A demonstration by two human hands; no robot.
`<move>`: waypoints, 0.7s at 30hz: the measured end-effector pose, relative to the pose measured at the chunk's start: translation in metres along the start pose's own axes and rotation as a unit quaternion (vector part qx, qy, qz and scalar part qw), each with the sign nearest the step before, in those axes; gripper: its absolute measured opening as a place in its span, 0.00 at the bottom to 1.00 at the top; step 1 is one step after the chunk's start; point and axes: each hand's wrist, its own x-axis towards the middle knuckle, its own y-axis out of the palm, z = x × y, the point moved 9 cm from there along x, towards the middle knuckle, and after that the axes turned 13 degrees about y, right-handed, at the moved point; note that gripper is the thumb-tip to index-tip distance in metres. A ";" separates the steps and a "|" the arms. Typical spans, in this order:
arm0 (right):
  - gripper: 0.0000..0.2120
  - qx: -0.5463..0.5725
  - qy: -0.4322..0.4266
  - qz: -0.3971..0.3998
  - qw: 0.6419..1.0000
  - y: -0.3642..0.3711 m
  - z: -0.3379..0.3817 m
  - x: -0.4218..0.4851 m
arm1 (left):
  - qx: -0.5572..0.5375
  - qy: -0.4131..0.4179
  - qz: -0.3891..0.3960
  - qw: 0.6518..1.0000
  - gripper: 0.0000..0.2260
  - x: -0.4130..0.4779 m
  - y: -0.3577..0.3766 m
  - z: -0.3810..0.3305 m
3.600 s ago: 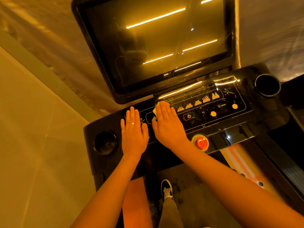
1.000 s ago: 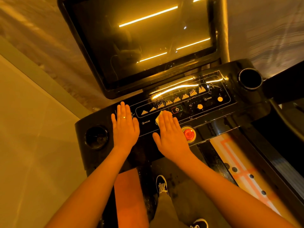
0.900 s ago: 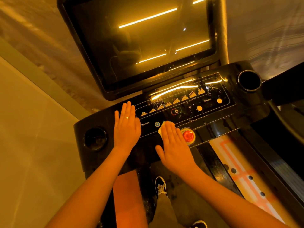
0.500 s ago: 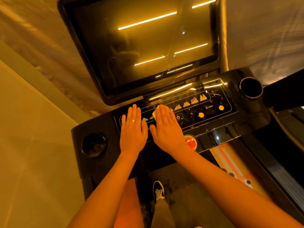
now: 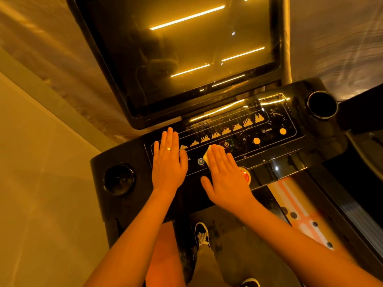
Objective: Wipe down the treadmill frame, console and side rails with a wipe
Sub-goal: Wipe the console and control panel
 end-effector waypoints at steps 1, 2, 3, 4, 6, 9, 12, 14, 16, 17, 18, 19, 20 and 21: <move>0.36 -0.005 0.003 -0.003 1.000 0.000 0.000 0.001 | 0.001 -0.001 0.001 1.000 0.25 0.000 0.000 0.000; 0.36 -0.005 0.007 -0.009 1.000 -0.003 0.001 0.006 | 0.000 -0.002 0.003 1.000 0.25 0.001 0.001 0.000; 0.35 -0.003 0.014 -0.017 1.000 -0.006 0.002 0.014 | -0.001 -0.003 0.006 1.000 0.25 0.001 0.001 0.000; 0.35 -0.003 0.019 -0.023 1.000 -0.009 0.004 0.021 | -0.001 -0.004 0.008 1.000 0.25 0.001 0.001 0.000; 0.35 -0.005 0.026 -0.028 0.999 -0.013 0.006 0.028 | 0.001 -0.003 0.008 1.000 0.26 0.001 0.002 0.000; 0.35 0.001 0.019 -0.017 1.000 -0.008 -0.003 0.004 | -0.001 -0.002 0.006 1.000 0.25 0.000 0.001 -0.001; 0.37 -0.010 0.007 0.000 1.000 0.001 -0.014 -0.033 | -0.003 -0.003 0.005 1.000 0.25 0.001 0.001 0.000; 0.39 -0.029 0.007 0.003 1.000 0.004 -0.016 -0.038 | -0.001 -0.003 0.004 1.000 0.25 0.000 0.001 0.000; 0.40 -0.028 0.015 0.008 0.999 0.000 -0.011 -0.027 | 0.002 -0.002 0.005 1.000 0.25 0.000 0.001 0.000; 0.40 -0.026 0.019 0.009 0.999 -0.002 -0.008 -0.020 | 0.003 -0.002 0.005 1.000 0.25 0.000 0.001 0.000; 0.40 -0.023 0.020 0.007 1.000 -0.005 -0.004 -0.015 | 0.004 -0.002 0.005 1.000 0.25 0.000 0.001 0.000; 0.40 -0.022 0.022 0.007 0.999 -0.005 -0.004 -0.012 | 0.005 -0.002 0.005 1.000 0.25 0.000 0.001 0.000; 0.41 -0.021 0.025 0.011 0.999 -0.004 -0.004 -0.013 | 0.005 -0.001 0.005 1.000 0.25 0.000 0.001 0.000; 0.40 -0.023 0.025 0.015 0.999 -0.003 -0.006 -0.017 | 0.004 0.000 0.005 1.000 0.25 0.000 0.002 0.000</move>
